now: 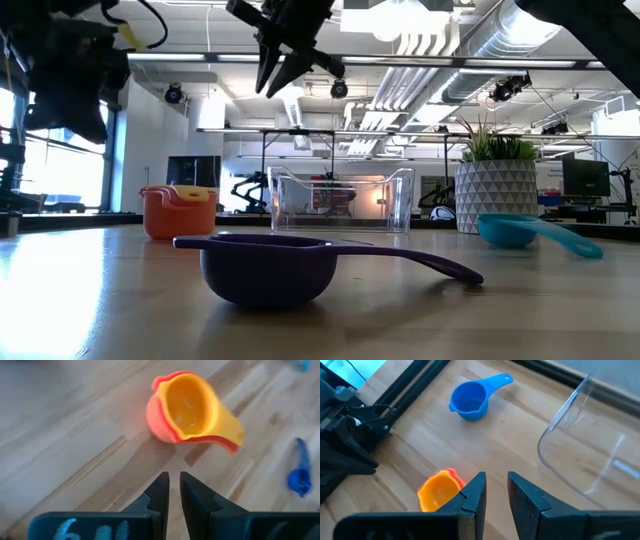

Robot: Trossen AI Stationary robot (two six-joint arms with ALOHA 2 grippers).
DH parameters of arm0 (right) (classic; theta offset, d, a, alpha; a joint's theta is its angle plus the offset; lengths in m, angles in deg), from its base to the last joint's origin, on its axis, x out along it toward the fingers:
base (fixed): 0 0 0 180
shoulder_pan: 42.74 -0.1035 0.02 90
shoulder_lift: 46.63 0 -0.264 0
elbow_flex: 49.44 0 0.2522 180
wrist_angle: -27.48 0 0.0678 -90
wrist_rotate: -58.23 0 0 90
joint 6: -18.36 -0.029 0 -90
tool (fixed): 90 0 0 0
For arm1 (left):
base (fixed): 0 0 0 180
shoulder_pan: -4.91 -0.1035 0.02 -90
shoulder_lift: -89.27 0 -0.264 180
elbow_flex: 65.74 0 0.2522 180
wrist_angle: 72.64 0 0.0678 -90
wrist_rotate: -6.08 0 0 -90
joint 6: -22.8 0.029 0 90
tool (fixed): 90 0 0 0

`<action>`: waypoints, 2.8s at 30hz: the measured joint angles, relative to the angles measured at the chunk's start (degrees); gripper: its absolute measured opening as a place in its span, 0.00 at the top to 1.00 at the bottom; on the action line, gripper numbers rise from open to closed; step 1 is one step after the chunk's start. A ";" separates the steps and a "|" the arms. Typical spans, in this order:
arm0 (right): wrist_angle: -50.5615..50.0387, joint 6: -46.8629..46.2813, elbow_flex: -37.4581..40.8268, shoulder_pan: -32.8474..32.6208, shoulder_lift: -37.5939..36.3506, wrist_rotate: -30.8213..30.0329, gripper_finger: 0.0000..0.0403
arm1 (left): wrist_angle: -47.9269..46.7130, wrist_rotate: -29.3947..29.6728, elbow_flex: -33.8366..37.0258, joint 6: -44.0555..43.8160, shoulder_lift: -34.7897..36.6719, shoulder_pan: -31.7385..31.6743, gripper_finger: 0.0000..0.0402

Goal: Nest measuring cups in basket
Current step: Adjust the stacked measuring cups, then remove the yellow measuring cup from the top of the red measuring cup

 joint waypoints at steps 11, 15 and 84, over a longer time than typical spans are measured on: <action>-1.06 9.63 0.00 5.01 -0.15 7.50 0.82 | 8.10 2.73 0.00 -3.97 -12.83 0.01 0.91; -3.03 12.55 0.00 6.64 -0.20 8.73 0.82 | 9.40 3.44 0.00 -6.36 -18.10 0.00 0.91; -15.05 8.25 -0.04 7.94 -4.37 22.42 0.82 | 11.55 7.61 -15.10 32.92 -20.05 -18.61 0.91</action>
